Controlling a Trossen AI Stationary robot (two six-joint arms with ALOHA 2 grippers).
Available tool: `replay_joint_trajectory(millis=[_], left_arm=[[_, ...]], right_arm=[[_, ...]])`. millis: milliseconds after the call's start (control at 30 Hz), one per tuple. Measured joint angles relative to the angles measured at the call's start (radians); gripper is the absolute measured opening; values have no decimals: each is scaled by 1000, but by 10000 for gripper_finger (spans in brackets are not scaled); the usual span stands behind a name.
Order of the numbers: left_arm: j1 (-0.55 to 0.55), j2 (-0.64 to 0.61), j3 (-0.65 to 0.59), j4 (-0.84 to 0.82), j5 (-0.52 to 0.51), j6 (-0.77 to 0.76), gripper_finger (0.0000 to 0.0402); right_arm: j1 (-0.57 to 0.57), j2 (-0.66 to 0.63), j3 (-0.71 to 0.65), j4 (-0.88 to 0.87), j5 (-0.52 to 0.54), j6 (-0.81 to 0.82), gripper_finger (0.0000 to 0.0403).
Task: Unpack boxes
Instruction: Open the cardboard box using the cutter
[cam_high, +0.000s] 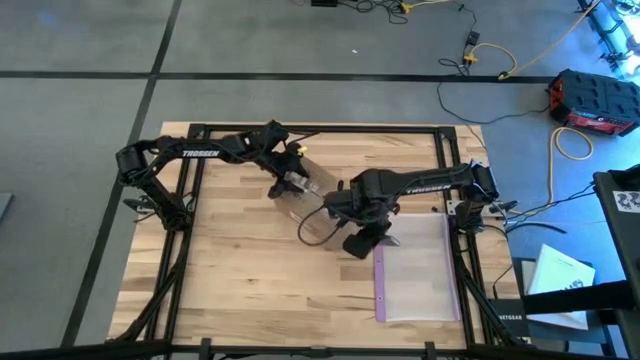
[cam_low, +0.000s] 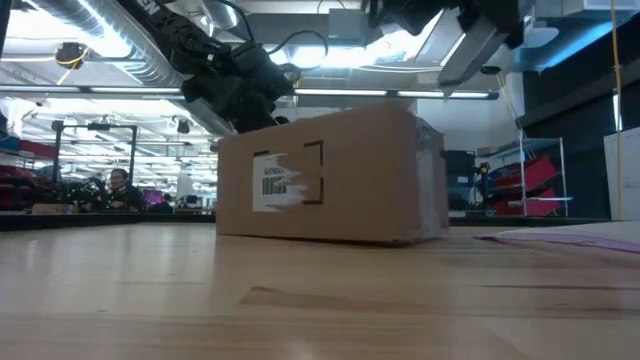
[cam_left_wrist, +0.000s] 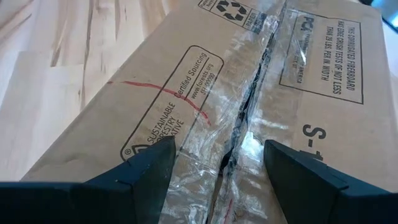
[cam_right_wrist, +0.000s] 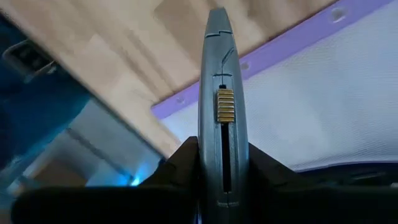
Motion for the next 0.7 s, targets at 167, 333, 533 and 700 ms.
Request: replay_joint_trajectory(millis=[167, 333, 533, 700], left_arm=[[4, 0, 1, -6, -2, 0, 237], [1, -1, 2, -5, -4, -36, 237], [-1, -2, 2, -4, -16, -91, 237], [-29, -2, 1, 19, -47, -150, 237]], right_arm=[[15, 0, 0, 6, 54, 0, 62], [66, -41, 0, 6, 106, 55, 62], [121, -171, -159, 6, 208, 165, 62], [103, -381, -439, 160, 227, 325, 62]])
